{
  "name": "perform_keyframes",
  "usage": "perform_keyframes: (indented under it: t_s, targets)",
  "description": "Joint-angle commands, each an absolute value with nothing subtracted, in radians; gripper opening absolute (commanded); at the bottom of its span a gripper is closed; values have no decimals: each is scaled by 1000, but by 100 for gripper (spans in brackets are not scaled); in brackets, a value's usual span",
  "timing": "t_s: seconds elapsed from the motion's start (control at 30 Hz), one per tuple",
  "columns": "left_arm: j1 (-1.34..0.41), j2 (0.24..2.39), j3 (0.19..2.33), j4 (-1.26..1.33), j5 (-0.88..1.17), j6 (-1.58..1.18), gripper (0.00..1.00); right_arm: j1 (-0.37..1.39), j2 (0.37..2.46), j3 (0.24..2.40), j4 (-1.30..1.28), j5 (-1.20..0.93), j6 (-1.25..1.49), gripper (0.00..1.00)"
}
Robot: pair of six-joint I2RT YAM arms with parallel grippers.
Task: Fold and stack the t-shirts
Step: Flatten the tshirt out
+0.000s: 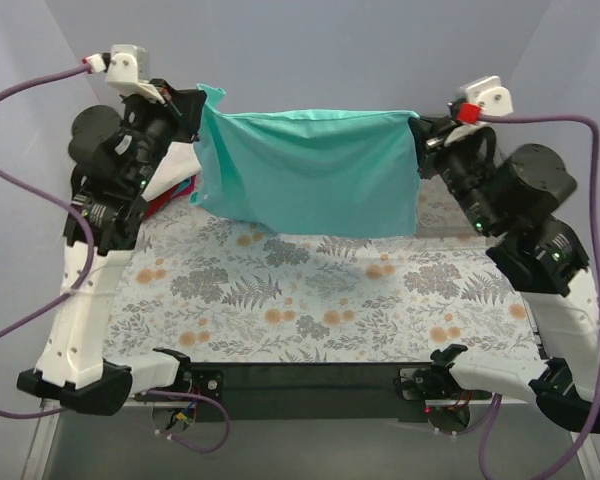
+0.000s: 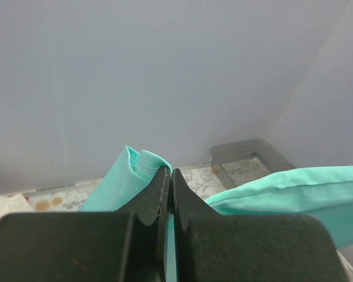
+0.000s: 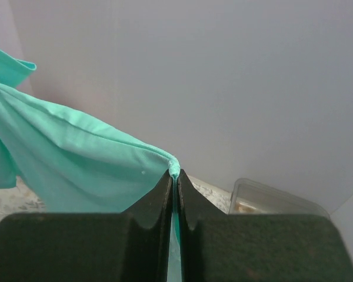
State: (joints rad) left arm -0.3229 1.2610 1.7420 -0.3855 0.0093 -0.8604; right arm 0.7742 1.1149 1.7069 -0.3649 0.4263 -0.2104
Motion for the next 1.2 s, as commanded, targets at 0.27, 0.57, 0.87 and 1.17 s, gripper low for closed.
perform_keyframes:
  t_s: [0.27, 0.57, 0.87, 1.17]
  targets:
    - [-322, 1019, 1899, -538, 201, -919, 0, 772, 884, 1740, -411, 94, -167, 1]
    - [-322, 1009, 1813, -551, 233, -931, 0, 773, 913, 1718, -437, 237, -152, 1]
    - [-311, 1316, 1504, -411, 175, -917, 0, 700, 1046, 1340, -284, 444, -68, 1]
    - [-259, 1747, 1589, -281, 181, -873, 0, 427, 1351, 1232, -124, 279, -8, 1]
